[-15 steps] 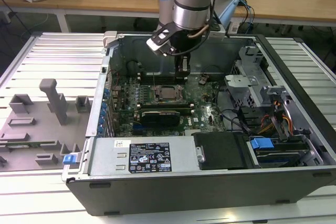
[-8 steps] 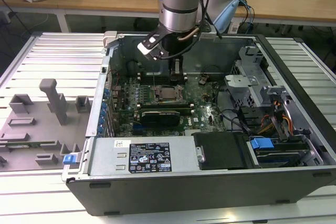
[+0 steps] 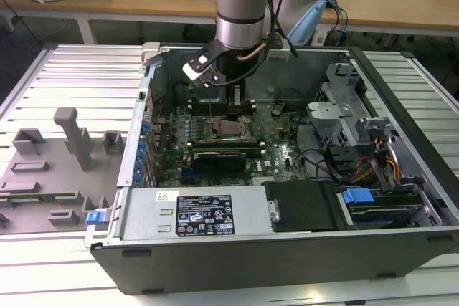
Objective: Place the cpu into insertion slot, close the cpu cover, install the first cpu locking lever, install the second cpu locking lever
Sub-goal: 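Close the cpu cover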
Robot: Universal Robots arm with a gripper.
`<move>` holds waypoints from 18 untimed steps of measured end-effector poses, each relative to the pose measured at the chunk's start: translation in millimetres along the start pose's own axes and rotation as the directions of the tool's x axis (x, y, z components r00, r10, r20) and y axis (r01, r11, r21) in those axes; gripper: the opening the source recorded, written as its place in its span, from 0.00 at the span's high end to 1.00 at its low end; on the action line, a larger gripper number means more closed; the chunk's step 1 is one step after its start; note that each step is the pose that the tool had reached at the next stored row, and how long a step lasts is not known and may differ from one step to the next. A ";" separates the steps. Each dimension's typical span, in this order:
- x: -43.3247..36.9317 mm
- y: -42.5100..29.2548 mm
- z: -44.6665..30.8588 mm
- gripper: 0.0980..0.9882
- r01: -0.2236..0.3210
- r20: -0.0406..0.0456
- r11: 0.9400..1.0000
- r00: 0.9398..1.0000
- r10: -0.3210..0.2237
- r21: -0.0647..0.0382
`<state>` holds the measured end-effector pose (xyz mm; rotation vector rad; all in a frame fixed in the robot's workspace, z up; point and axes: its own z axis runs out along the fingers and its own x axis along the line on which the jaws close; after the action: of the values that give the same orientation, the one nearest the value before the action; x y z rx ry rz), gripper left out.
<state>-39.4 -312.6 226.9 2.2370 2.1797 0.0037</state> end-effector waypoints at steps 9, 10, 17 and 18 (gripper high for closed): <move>0.0 -0.4 0.4 0.99 0.104 -0.001 0.995 0.995 -0.104 -0.001; 0.0 -0.4 0.4 0.99 0.125 -0.001 0.992 0.992 -0.125 -0.001; 0.0 -0.4 0.6 0.99 0.290 -0.003 0.957 0.957 -0.290 -0.003; 0.0 -0.4 0.6 0.99 0.317 -0.003 0.948 0.948 -0.317 -0.003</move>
<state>-39.8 -312.5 226.3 1.8579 2.5108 0.0061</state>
